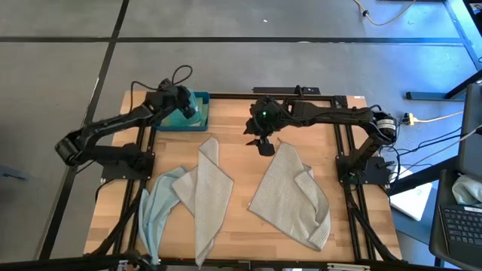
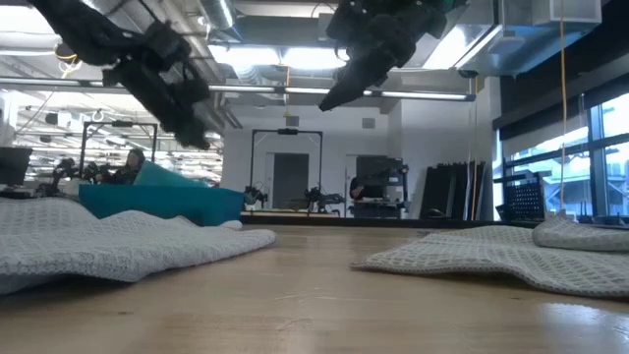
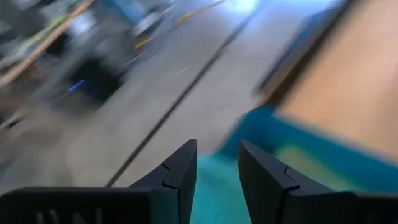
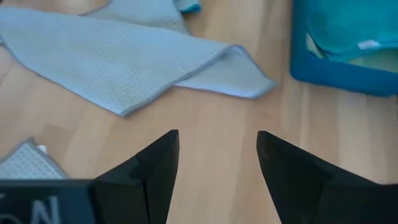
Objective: Fold microfiber towels
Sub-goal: Put the blue towel into the blue bin
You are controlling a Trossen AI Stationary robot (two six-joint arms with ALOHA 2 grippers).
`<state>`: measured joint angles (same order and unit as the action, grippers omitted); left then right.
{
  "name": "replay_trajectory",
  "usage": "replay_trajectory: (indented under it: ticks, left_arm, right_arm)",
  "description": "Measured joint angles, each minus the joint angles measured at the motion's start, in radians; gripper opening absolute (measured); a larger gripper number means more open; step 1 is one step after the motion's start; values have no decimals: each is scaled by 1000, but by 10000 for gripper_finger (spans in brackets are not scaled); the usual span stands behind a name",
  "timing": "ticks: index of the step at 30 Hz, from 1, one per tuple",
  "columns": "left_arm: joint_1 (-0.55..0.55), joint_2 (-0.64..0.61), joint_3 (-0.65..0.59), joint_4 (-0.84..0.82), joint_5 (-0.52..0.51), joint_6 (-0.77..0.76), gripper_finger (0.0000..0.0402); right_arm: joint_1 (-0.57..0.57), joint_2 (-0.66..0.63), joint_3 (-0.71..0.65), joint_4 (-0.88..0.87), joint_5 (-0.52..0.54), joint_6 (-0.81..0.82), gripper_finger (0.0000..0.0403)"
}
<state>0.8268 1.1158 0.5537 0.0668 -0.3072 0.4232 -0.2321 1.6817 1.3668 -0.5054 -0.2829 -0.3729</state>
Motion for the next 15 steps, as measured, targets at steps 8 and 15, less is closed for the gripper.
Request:
replay_trajectory:
  ticks: [8, 15]
  left_arm:
    - [96, 212, -1, -23, -133, -77, 108]
    - [155, 346, 6, 37, -146, -76, 108]
  right_arm:
    - [56, 2, -97, 93, 1, 36, 218]
    - [67, 1, -135, 113, 0, 56, 218]
